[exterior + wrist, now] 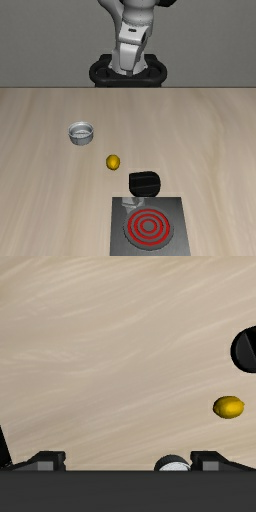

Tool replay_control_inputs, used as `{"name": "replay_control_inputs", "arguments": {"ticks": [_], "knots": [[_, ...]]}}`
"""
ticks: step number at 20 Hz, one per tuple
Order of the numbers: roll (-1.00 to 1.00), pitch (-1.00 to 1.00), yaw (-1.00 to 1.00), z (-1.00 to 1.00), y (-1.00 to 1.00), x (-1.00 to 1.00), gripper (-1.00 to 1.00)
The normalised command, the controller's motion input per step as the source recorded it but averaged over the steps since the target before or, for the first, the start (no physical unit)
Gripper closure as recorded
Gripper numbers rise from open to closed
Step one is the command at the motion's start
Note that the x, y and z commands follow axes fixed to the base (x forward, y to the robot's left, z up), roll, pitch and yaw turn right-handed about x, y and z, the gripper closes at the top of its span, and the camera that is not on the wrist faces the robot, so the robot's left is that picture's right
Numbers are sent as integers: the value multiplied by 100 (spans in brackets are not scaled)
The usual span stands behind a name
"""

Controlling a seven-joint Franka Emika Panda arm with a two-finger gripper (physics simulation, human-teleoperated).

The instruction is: Pick up the lemon and place it on the ramekin with the stove turned on

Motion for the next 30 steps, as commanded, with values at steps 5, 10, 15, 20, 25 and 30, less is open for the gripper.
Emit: {"name": "replay_control_inputs", "arguments": {"ticks": [5, 10, 15, 20, 25, 30], "knots": [[0, 0, 31, 0, 0, 0, -100], [0, 0, 27, 0, -40, 0, -100], [0, 0, 0, 0, -60, 40, -100], [0, 0, 0, 0, 0, 100, -100], [0, 0, 0, 0, 0, 100, -100], [0, 0, 0, -20, 20, 60, -100]]}}
